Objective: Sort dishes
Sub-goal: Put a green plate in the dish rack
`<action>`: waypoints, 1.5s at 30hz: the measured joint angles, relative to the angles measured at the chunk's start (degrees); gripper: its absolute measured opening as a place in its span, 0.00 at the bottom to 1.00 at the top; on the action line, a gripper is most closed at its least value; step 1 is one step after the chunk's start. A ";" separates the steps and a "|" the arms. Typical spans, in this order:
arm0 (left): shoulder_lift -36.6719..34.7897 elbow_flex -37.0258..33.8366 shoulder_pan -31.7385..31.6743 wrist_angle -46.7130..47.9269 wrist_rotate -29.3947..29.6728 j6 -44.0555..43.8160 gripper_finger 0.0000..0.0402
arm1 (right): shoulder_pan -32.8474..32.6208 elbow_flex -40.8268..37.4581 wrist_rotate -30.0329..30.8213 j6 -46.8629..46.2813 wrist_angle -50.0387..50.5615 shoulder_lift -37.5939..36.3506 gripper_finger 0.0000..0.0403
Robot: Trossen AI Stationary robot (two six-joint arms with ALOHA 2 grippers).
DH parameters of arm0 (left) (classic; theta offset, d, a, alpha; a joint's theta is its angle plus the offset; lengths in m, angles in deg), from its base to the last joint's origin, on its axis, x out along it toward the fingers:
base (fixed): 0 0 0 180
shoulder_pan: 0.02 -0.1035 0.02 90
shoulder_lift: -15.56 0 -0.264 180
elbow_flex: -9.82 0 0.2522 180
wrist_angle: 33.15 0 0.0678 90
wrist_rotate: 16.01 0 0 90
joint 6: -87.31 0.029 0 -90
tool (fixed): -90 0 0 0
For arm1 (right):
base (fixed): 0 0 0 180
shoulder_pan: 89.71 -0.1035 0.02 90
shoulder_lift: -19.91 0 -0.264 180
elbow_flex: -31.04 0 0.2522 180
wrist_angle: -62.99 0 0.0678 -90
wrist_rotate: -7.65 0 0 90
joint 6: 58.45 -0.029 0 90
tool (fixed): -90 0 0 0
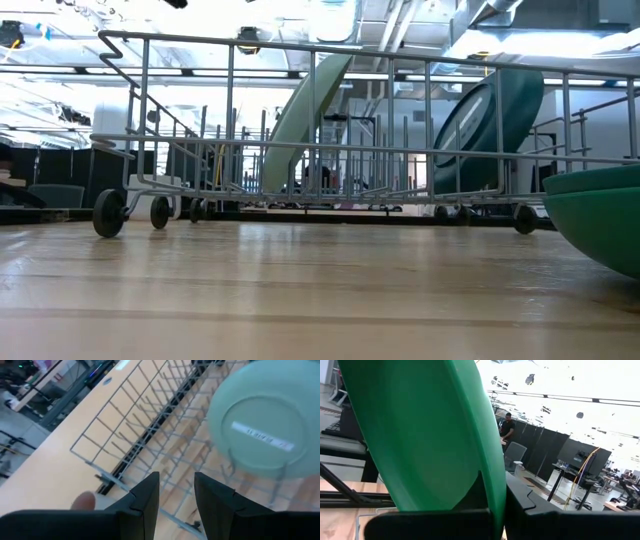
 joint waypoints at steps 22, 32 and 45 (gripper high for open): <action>-6.73 -0.20 -2.51 0.01 3.50 0.15 0.29 | 1.09 -0.03 -47.58 42.29 12.19 -3.06 0.04; -7.56 -0.20 -2.63 -0.09 8.79 2.55 0.29 | 14.03 9.76 -86.49 42.93 28.59 -11.10 0.04; -7.54 -0.18 -7.27 -0.29 13.12 5.07 0.29 | 35.31 18.91 -125.96 13.60 32.09 -9.12 0.04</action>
